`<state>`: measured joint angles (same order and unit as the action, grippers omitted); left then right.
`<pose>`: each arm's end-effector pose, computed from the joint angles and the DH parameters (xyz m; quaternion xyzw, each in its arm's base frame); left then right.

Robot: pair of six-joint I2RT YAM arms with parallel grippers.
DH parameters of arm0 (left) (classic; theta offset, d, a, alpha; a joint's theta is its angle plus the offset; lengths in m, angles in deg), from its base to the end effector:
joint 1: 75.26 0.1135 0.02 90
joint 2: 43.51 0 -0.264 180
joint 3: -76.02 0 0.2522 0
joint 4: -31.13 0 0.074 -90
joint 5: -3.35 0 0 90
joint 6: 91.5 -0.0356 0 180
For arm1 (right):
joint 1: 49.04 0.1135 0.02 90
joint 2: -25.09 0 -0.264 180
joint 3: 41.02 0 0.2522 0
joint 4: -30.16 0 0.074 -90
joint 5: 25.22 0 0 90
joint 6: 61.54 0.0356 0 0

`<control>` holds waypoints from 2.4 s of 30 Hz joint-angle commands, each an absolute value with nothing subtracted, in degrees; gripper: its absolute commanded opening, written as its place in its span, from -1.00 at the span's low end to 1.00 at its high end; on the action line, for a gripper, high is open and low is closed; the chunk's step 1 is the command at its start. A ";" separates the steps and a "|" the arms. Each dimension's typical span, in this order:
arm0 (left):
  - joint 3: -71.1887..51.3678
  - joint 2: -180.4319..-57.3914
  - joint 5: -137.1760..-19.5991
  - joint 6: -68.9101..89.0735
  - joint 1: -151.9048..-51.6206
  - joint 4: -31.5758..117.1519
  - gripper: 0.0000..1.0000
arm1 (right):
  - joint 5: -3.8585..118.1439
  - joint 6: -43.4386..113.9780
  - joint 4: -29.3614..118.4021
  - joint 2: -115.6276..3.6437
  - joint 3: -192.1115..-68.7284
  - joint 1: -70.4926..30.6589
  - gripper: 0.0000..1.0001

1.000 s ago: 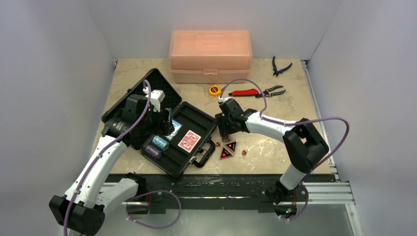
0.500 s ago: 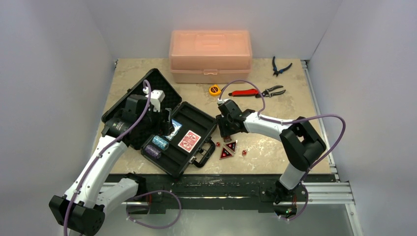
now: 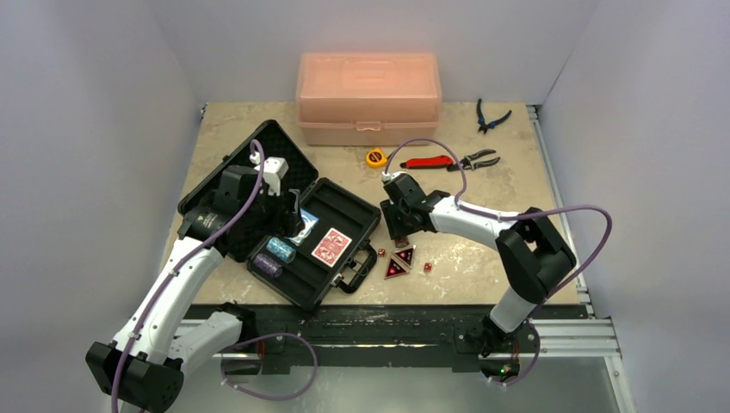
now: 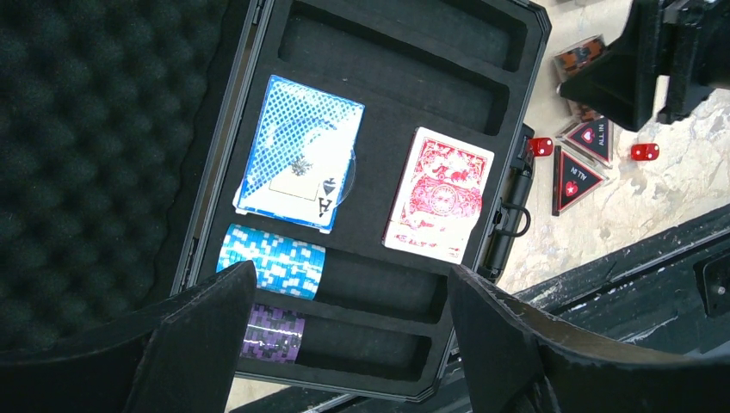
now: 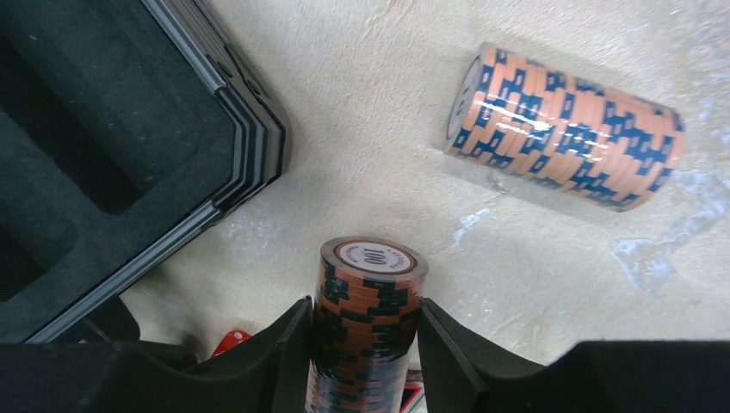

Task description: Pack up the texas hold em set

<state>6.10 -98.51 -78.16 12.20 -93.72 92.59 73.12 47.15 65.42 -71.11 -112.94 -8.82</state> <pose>0.1761 -0.0643 0.3154 0.0659 0.9245 -0.1683 0.3357 0.2582 0.2116 0.1781 -0.1610 0.9490 0.0677 0.2626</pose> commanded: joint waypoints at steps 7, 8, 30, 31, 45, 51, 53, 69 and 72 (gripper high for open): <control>3.64 -97.91 -78.65 11.29 -93.90 92.14 0.63 | 77.23 44.35 64.32 -61.23 -115.43 -8.51 -1.00; 3.64 -97.99 -78.65 11.30 -93.90 92.05 0.63 | 77.24 44.02 63.93 -60.55 -115.36 -8.55 -1.00; 3.46 -97.20 -81.45 11.43 -93.81 92.54 0.62 | 66.41 27.90 45.32 -50.24 -112.17 -8.50 -1.00; 3.46 -97.02 -81.92 11.42 -93.81 92.62 0.61 | 65.78 26.41 44.38 -49.96 -112.02 -8.50 -1.00; 3.41 -93.37 -86.29 11.78 -93.72 93.08 0.59 | 52.47 10.09 58.20 -59.42 -133.04 -8.56 -1.00; 3.55 -92.44 -86.47 11.77 -93.27 92.75 0.59 | 50.91 8.09 64.84 -64.47 -142.47 -8.54 -1.00; 3.51 -92.46 -86.47 11.86 -92.98 92.73 0.59 | 49.07 8.09 67.59 -66.36 -145.58 -8.54 -1.00; 3.64 -92.89 -84.76 12.29 -86.92 91.83 0.57 | 44.68 8.93 81.74 -85.04 -166.64 -8.32 -1.00; 3.63 -93.07 -83.63 12.45 -85.58 91.71 0.56 | 43.99 8.97 82.97 -87.67 -168.58 -7.70 -1.00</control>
